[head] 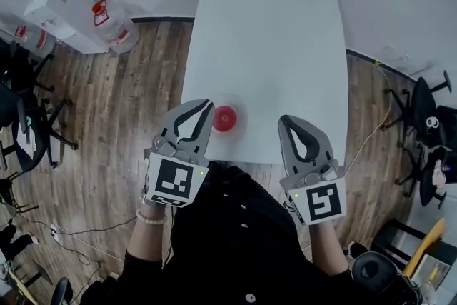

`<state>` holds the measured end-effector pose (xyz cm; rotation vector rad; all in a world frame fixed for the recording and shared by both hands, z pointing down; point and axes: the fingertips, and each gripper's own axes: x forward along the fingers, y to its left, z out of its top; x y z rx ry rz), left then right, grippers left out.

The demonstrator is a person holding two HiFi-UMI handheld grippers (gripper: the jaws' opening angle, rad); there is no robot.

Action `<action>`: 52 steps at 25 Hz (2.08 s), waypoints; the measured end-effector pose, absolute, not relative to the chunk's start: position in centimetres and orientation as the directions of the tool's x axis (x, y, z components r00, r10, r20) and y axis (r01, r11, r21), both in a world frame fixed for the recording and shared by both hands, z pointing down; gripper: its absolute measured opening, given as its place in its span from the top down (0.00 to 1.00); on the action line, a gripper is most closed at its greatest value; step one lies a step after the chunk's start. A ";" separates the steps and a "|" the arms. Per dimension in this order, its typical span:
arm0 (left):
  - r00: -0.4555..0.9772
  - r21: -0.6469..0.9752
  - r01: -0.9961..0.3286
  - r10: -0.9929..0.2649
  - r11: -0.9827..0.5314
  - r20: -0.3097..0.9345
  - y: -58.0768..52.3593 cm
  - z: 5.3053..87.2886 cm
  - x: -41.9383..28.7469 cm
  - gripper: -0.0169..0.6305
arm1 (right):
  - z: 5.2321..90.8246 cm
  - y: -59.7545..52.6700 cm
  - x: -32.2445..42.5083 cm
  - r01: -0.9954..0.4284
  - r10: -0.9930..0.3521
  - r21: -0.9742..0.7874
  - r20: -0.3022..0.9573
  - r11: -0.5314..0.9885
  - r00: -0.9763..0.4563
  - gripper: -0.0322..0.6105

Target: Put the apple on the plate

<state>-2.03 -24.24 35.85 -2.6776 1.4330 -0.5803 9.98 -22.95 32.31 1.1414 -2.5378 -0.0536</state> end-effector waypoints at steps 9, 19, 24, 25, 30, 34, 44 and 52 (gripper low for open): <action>0.428 -0.202 -0.850 -0.861 -0.487 0.274 -23.8 32.8 -3.9 0.93 | 30.7 -23.1 9.9 -0.710 -0.735 0.197 0.256 0.676 -0.628 0.88; 0.393 -0.187 -0.868 -0.867 -0.460 0.308 -22.4 32.5 -4.7 0.94 | 30.4 -22.4 9.4 -0.694 -0.725 0.214 0.247 0.688 -0.643 0.89; 0.399 -0.185 -0.866 -0.865 -0.465 0.304 -22.2 32.4 -4.6 0.94 | 30.4 -22.2 9.1 -0.692 -0.724 0.214 0.251 0.689 -0.643 0.89; 0.402 -0.185 -0.865 -0.864 -0.467 0.303 -22.2 32.4 -4.6 0.94 | 30.4 -22.1 9.1 -0.692 -0.724 0.215 0.251 0.689 -0.643 0.89; 0.409 -0.181 -0.862 -0.861 -0.473 0.302 -21.9 32.6 -4.5 0.94 | 30.5 -22.0 8.9 -0.690 -0.725 0.222 0.251 0.688 -0.642 0.89; 0.415 -0.173 -0.861 -0.858 -0.478 0.302 -21.9 32.6 -4.4 0.94 | 30.6 -22.1 9.0 -0.693 -0.727 0.222 0.257 0.686 -0.637 0.89; 0.429 -0.161 -0.859 -0.854 -0.487 0.293 -21.9 32.7 -4.0 0.94 | 30.8 -21.9 8.7 -0.688 -0.722 0.223 0.259 0.691 -0.641 0.89; 0.423 -0.160 -0.860 -0.852 -0.485 0.309 -22.3 33.2 -4.2 0.94 | 31.2 -22.3 8.5 -0.689 -0.722 0.221 0.270 0.691 -0.637 0.89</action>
